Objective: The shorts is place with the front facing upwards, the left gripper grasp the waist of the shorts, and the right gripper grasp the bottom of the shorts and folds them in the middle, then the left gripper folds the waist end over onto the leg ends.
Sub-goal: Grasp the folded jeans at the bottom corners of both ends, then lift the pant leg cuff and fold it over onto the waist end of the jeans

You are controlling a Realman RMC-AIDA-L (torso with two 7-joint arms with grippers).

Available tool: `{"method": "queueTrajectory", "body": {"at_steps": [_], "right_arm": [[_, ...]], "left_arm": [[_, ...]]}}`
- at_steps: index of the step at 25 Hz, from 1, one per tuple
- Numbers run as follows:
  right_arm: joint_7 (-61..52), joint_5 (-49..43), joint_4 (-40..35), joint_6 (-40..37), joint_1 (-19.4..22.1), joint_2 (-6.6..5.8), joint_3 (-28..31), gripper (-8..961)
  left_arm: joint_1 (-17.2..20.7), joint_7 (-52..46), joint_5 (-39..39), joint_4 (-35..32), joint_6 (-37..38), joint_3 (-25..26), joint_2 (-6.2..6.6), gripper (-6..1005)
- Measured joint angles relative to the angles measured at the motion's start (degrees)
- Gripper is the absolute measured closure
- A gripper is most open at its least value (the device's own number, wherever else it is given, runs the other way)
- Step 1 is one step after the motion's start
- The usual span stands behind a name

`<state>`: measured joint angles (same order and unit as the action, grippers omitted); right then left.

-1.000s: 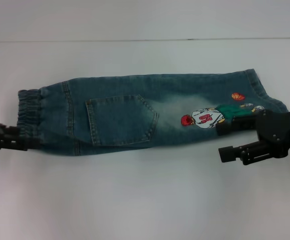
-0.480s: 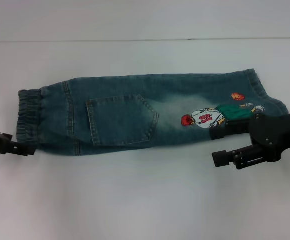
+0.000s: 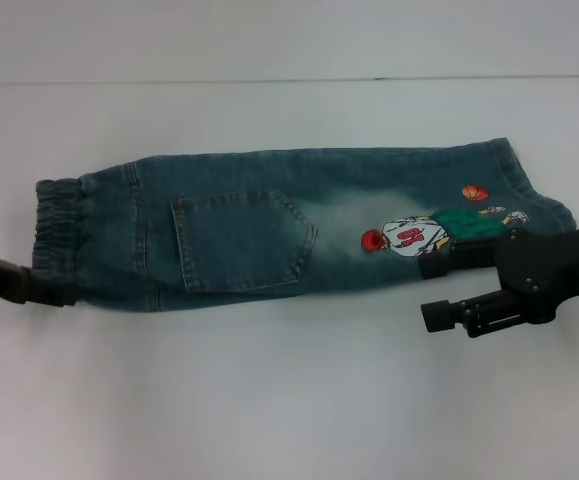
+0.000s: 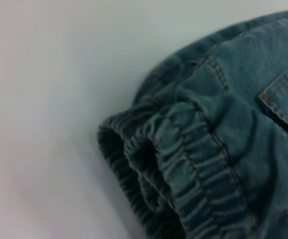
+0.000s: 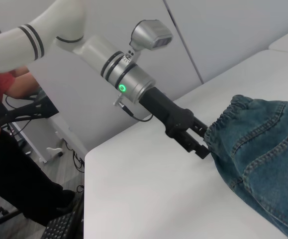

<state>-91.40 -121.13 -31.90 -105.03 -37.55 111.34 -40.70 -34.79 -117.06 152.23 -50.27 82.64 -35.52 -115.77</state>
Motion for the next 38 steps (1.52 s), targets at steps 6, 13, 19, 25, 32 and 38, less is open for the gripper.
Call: {"method": "queueTrajectory", "body": {"at_steps": [6, 13, 19, 25, 32, 38], "right_arm": [[0.6, 0.0, 0.0, 0.5, 0.1, 0.1, -0.1, 66], [0.7, 0.0, 0.0, 1.0, -0.2, 0.47, -0.8, 72], [0.8, 0.0, 0.0, 1.8, 0.0, 0.57, -0.9, 76], [0.9, 0.0, 0.0, 1.9, -0.1, 0.66, -0.9, 81], [1.6, 0.0, 0.0, 4.7, -0.1, 1.09, -2.9, 86], [2.0, -0.1, 0.0, 6.6, -0.4, 1.7, -4.0, 289]], "left_arm": [[-0.2, 0.2, 0.8, -0.1, 1.7, 0.0, 0.32, 282], [-0.1, 0.2, 0.4, -0.3, 1.7, 0.3, 0.08, 485], [-0.4, 0.3, 0.3, -0.3, 1.7, 0.0, 0.02, 747], [-0.5, 0.3, 0.3, -0.5, 1.9, 0.1, 0.02, 957], [-0.6, 0.7, -1.1, -1.9, 3.7, 0.3, 0.2, 986], [-0.6, 1.0, -2.7, -3.5, 6.3, 0.3, 0.37, 986]]}}
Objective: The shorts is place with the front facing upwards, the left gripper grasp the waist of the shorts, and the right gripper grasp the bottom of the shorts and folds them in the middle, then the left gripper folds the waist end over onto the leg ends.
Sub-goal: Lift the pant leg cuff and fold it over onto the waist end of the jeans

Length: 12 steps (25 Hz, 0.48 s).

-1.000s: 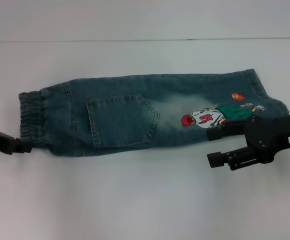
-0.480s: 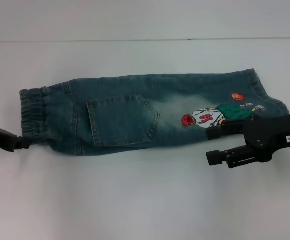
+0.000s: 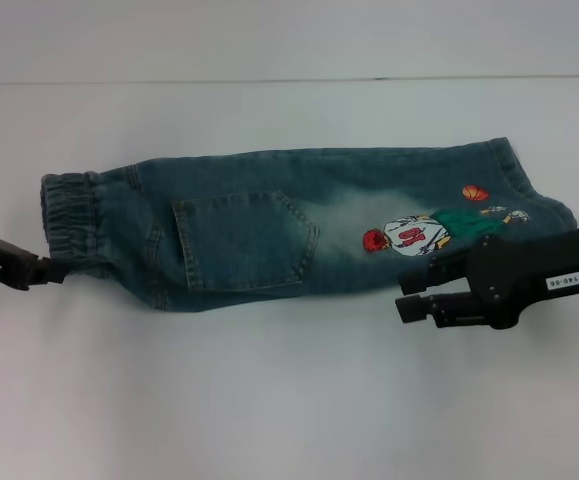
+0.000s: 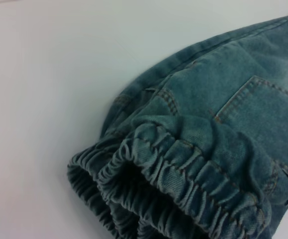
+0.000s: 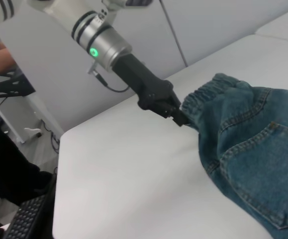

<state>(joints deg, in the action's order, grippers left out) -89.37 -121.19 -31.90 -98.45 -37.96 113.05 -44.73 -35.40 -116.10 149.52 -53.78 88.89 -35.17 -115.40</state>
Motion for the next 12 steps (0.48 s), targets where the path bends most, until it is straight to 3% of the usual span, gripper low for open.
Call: {"method": "queueTrajectory", "body": {"at_steps": [5, 7, 8, 12], "right_arm": [[0.7, 0.4, 0.0, 1.2, 0.0, 0.35, 0.8, 534], [1.1, 0.5, 0.0, 1.6, 0.0, 0.75, 2.0, 693], [1.3, 0.5, 0.1, 1.9, 0.0, 1.12, 2.7, 772], [2.3, 1.2, 0.6, 6.4, -0.1, 4.17, 6.1, 844]], "left_arm": [[-0.1, 0.0, 0.0, -2.0, 2.1, -0.1, 0.08, 986], [-0.1, 0.0, 0.0, -3.1, 3.4, 0.0, 0.17, 986], [-0.2, 0.0, 0.0, -3.5, 4.0, 0.0, 0.21, 986], [-1.2, 1.9, -0.4, -5.2, 8.9, 0.1, 0.85, 986]]}}
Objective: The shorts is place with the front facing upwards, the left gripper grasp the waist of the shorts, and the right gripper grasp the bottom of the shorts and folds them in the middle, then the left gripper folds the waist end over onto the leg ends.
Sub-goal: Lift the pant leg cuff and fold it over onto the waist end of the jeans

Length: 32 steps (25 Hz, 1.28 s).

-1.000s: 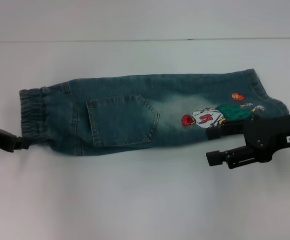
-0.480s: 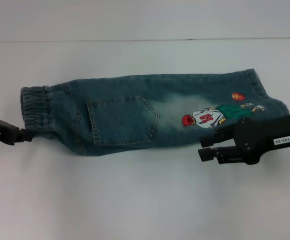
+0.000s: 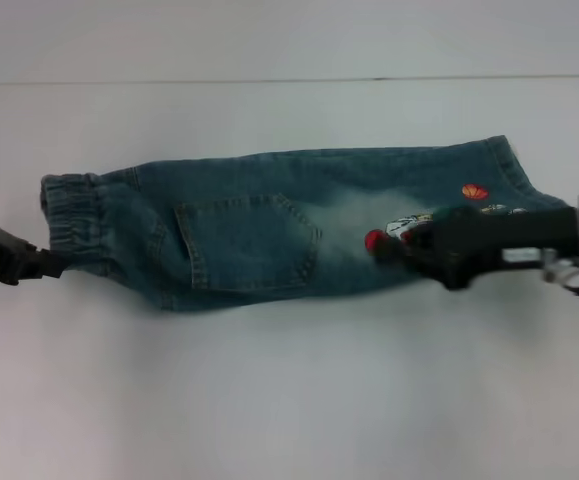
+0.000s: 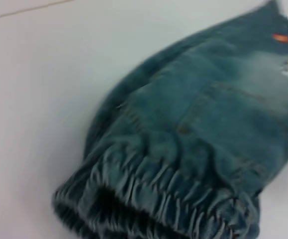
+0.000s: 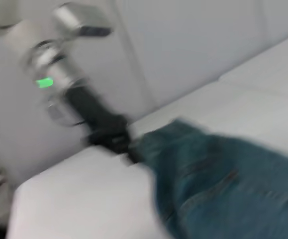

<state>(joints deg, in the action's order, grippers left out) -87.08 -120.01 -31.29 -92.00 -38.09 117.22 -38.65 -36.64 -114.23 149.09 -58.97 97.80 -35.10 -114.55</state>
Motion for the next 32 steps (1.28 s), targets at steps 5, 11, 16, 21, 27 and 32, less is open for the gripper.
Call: {"method": "queueTrajectory", "body": {"at_steps": [5, 11, 16, 21, 27, 32], "right_arm": [[7.1, 8.7, 8.0, 14.1, -0.2, 2.93, 0.5, 935], [31.4, 26.5, 24.7, 24.4, -1.8, 3.26, 0.7, 954], [42.8, 34.3, 31.9, 30.7, -4.1, 3.68, 1.3, 954], [48.3, 35.0, 34.6, 32.9, -5.3, 3.77, 5.0, 955], [54.6, 34.6, 38.8, 35.4, -7.3, 3.9, 5.3, 954], [57.2, 30.5, 44.1, 37.3, -10.2, 4.24, 6.0, 954]], "left_arm": [[-2.3, 0.5, -1.2, -1.0, 4.3, 0.2, 1.25, 986], [-4.6, 0.5, -5.0, -2.2, 7.0, 0.2, 2.22, 986], [-5.9, 0.5, -11.5, -2.3, 9.5, 0.3, 3.38, 987], [-6.6, 0.5, -18.4, -2.3, 12.0, 0.3, 4.36, 987], [-7.8, 0.1, -24.1, -2.1, 14.8, 0.4, 5.32, 987], [-8.9, 0.0, -26.2, -1.9, 15.6, 0.4, 5.39, 987]]}}
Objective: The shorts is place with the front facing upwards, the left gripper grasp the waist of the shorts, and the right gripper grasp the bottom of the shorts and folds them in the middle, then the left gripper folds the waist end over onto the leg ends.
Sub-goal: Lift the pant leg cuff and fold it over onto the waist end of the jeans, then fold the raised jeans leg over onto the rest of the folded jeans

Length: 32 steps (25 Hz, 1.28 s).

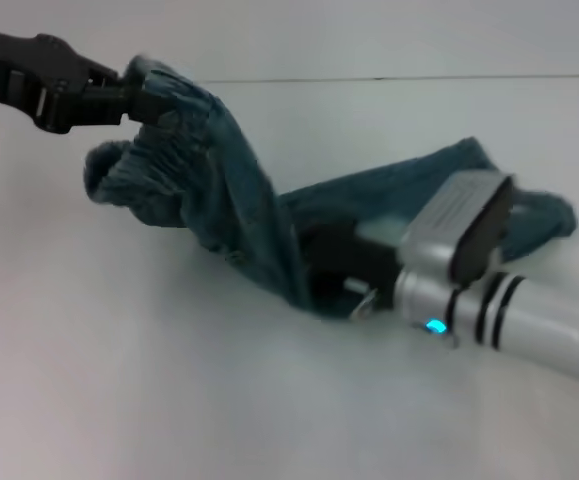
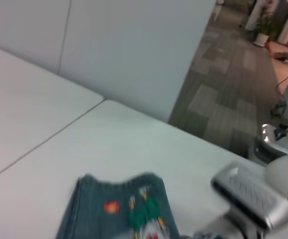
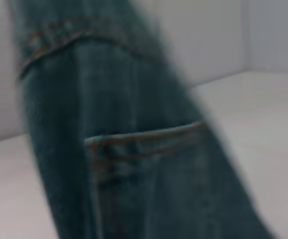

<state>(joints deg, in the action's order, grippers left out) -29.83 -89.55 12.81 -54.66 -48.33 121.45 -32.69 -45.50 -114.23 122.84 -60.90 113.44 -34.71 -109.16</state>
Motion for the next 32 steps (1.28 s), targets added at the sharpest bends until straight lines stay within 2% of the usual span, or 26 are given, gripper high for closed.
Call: {"method": "queueTrajectory", "body": {"at_steps": [3, 12, 17, 26, 32], "right_arm": [[0.1, -6.5, 3.2, 0.9, -1.9, 0.07, 3.2, 954], [-0.1, -34.6, 10.5, 7.7, -2.7, 0.1, 25.5, 955], [-0.7, -46.5, 13.8, 13.7, -3.0, 0.1, 34.3, 955], [-2.2, -49.3, 12.6, 13.9, -1.4, -0.5, 37.0, 954], [-4.6, -49.1, 4.7, 9.5, 1.7, -1.05, 40.4, 949]], "left_arm": [[-0.4, 0.0, -0.6, 0.1, 0.1, 0.0, 0.0, 987], [-0.7, 0.0, -0.9, 0.2, -0.1, -0.1, -0.16, 987], [-0.4, 0.1, -1.0, 0.2, -0.3, -0.1, -0.36, 987], [-0.1, 0.4, -1.5, 0.2, -0.6, -0.1, -1.01, 986], [-0.3, 0.5, -1.7, 0.2, -0.9, -0.1, -1.58, 973]]}}
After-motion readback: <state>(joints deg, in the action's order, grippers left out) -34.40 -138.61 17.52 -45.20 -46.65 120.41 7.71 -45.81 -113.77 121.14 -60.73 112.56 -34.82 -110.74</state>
